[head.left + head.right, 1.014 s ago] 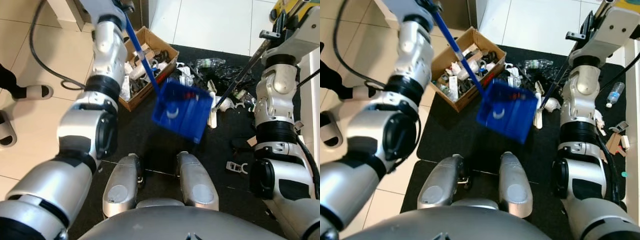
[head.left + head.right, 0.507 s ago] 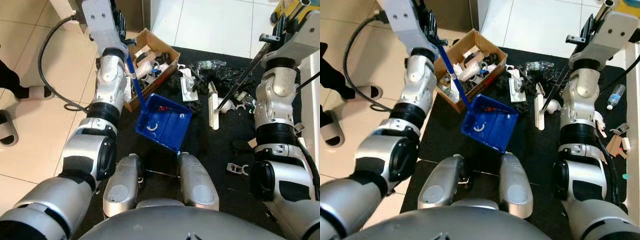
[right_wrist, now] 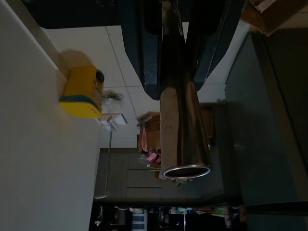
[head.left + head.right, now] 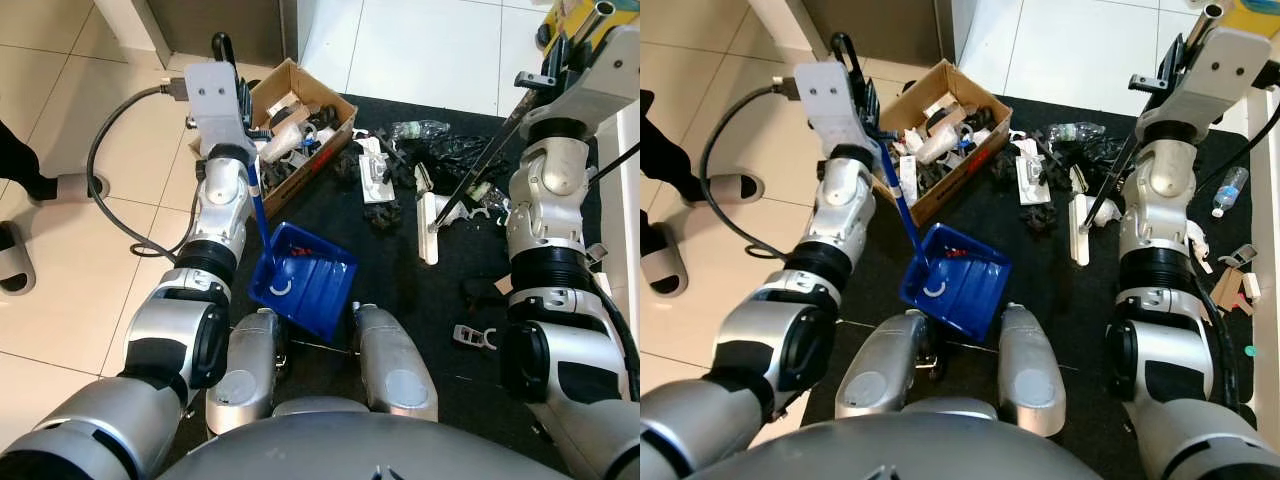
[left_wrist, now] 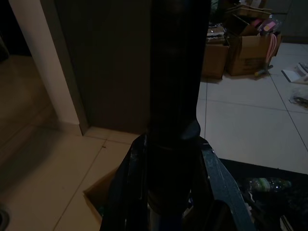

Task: Sweep floor

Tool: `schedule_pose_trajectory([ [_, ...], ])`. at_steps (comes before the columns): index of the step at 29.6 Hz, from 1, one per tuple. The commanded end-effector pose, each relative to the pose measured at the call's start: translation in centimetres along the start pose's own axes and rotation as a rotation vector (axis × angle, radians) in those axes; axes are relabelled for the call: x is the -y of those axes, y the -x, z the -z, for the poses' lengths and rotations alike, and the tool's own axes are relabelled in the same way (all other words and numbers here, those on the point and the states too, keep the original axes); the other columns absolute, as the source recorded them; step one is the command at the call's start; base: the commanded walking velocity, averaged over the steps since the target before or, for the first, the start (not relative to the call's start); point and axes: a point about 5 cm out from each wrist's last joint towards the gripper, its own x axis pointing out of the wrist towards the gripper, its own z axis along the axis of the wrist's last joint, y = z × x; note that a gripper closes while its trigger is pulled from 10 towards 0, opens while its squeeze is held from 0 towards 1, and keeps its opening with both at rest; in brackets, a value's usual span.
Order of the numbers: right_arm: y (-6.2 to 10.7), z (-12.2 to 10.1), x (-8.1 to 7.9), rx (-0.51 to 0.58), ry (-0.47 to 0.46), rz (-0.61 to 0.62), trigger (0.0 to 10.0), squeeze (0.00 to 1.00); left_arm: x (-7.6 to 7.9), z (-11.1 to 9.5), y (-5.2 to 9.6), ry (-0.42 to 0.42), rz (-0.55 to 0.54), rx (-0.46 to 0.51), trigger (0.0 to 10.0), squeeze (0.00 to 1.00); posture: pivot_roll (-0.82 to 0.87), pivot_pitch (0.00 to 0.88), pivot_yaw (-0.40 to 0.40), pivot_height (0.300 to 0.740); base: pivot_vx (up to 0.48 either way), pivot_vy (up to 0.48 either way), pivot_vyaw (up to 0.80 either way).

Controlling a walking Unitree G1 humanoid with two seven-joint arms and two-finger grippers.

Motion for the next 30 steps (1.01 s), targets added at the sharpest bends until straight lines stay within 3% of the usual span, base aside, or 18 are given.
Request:
schedule_pose_trajectory([
  [1, 0.0, -0.4, 0.0, 0.036, 0.002, -0.006, 10.0, 0.0, -0.8, 0.3, 0.0, -0.031, -0.016, 0.001, 10.0, 0.0, 0.05, 0.099, 0.012, 0.74, 0.0, 0.0, 0.0],
  [8, 0.1, -0.6, 0.0, 0.043, 0.003, -0.019, 10.0, 0.0, -2.3, 0.4, -0.7, -0.064, -0.032, -0.045, 10.0, 0.0, 0.03, 0.124, -0.005, 0.74, 0.0, 0.0, 0.0],
  [13, 0.3, -0.6, 0.1, 0.041, 0.008, -0.024, 10.0, 0.0, -2.9, 0.8, -0.9, -0.04, -0.044, -0.1, 10.0, 0.0, 0.03, 0.132, -0.009, 0.74, 0.0, 0.0, 0.0],
  [20, 0.5, -0.6, -0.1, 0.039, 0.009, -0.039, 10.0, 0.0, -4.0, 1.3, -0.8, -0.114, -0.061, -0.132, 10.0, 0.0, 0.01, 0.158, -0.025, 0.74, 0.0, 0.0, 0.0],
  [26, 0.6, -0.6, 0.1, 0.039, 0.014, -0.043, 10.0, 0.0, -4.2, 1.5, -0.8, -0.1, -0.072, -0.161, 10.0, 0.0, 0.01, 0.153, -0.022, 0.74, 0.0, 0.0, 0.0],
  [30, 0.7, -0.6, 0.2, 0.036, 0.014, -0.041, 10.0, 0.0, -3.3, 1.2, -0.5, -0.127, -0.038, -0.081, 10.0, 0.0, 0.01, 0.146, -0.019, 0.74, 0.0, 0.0, 0.0],
])
